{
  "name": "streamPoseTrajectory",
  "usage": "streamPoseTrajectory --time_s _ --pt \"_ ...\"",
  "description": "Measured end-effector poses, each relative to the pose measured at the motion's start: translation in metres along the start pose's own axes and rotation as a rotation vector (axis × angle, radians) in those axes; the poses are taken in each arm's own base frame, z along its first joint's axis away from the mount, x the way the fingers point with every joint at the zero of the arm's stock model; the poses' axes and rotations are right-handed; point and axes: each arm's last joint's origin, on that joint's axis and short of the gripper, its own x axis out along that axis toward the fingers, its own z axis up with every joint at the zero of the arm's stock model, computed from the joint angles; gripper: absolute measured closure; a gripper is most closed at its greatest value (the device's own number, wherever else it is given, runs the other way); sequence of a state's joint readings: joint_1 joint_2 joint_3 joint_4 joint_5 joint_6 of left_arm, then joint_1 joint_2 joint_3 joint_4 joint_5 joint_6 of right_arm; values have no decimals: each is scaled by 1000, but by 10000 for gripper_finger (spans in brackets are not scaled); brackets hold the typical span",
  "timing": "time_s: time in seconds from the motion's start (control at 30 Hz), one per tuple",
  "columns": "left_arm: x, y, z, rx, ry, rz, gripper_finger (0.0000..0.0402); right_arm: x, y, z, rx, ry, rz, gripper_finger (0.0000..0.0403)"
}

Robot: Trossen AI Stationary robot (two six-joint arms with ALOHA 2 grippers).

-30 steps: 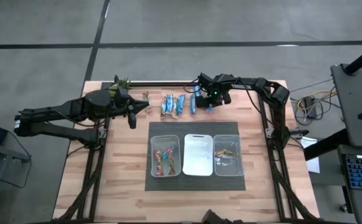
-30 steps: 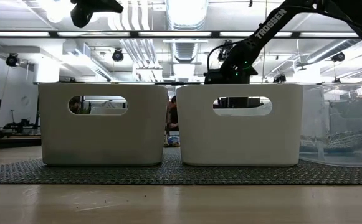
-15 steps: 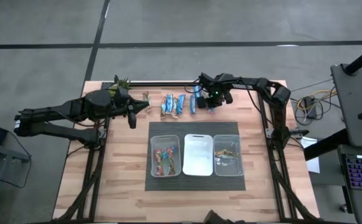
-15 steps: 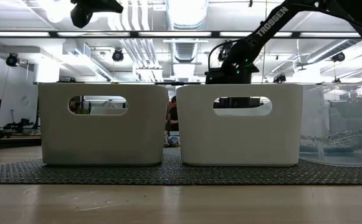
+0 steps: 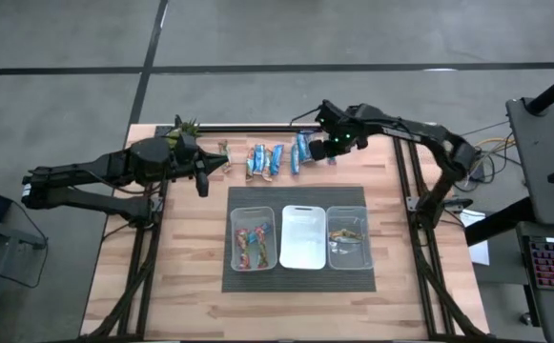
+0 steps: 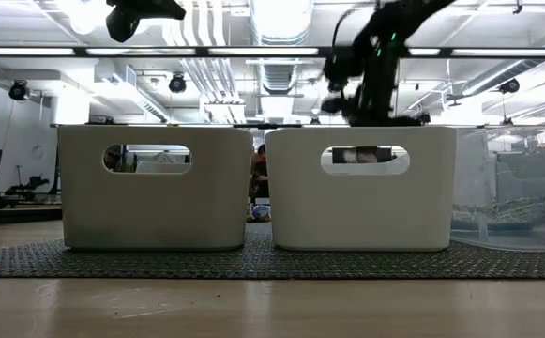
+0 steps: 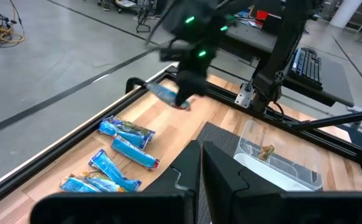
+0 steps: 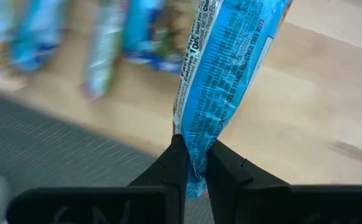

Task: Pick and place Granola Bars by type
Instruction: Put the red granola bar into the gray bin

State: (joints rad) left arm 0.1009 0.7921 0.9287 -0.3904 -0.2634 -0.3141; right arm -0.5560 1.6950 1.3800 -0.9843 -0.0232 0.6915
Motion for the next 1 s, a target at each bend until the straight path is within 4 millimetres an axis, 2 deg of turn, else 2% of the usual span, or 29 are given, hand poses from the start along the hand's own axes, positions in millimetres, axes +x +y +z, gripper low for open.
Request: streamPoseTrajectory --time_s 0.2,0.43,0.77,1.0 --pt "0 0 0 3 -4 11 401 -48 18 -34 -125 -86 120 369" --pt "0 1 0 10 -7 23 401 -79 42 -72 -298 -145 257 369" --pt "-1 1 0 11 -5 24 401 -94 91 -118 -550 -180 564 369" --pt "-4 2 0 18 -12 27 401 -88 109 -143 -662 -153 601 369"
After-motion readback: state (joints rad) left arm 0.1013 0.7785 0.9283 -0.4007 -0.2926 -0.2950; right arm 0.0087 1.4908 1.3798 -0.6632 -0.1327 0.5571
